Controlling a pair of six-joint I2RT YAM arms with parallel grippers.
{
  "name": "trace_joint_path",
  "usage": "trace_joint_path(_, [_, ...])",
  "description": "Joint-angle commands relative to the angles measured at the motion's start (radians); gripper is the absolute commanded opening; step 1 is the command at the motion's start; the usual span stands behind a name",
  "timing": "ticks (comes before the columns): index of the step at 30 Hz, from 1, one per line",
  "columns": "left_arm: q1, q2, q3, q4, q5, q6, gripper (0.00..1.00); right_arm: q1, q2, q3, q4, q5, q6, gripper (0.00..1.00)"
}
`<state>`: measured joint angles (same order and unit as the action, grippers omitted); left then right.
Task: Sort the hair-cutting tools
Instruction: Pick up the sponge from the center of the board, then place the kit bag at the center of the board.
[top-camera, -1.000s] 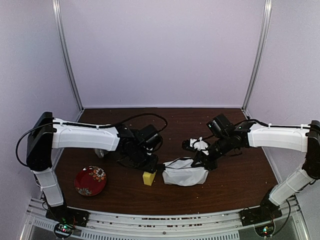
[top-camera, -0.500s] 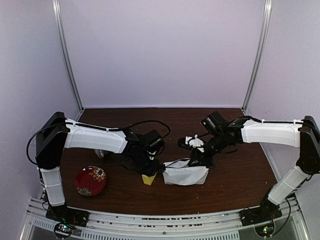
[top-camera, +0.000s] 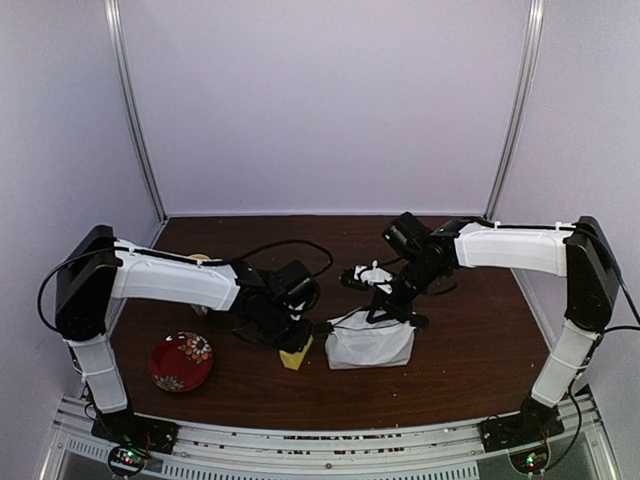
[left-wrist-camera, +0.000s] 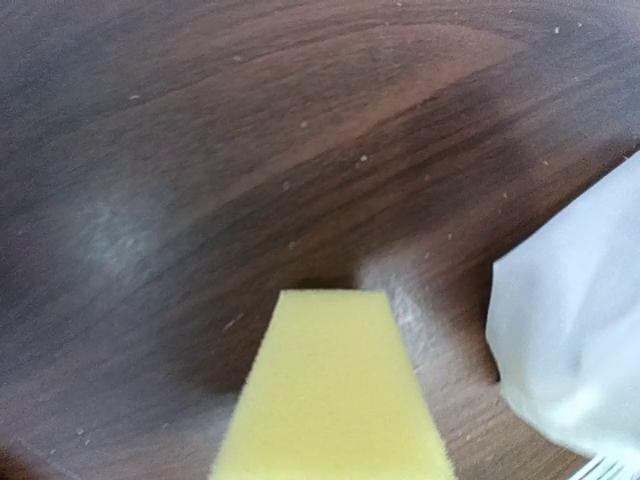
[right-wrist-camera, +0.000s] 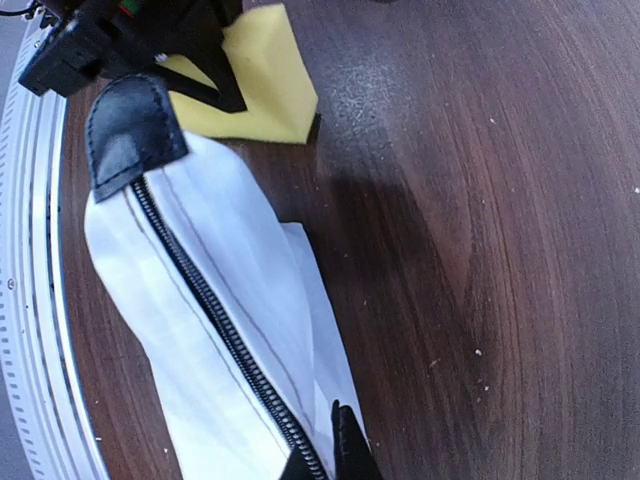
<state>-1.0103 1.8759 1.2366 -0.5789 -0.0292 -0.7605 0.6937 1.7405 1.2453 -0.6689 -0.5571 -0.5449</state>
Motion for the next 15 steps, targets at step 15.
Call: trace_joint_path(15, [-0.35,-0.496,-0.282,0.6,-0.423,0.646,0.0,0.015,-0.131,-0.054,-0.085,-0.119,0.161,0.0])
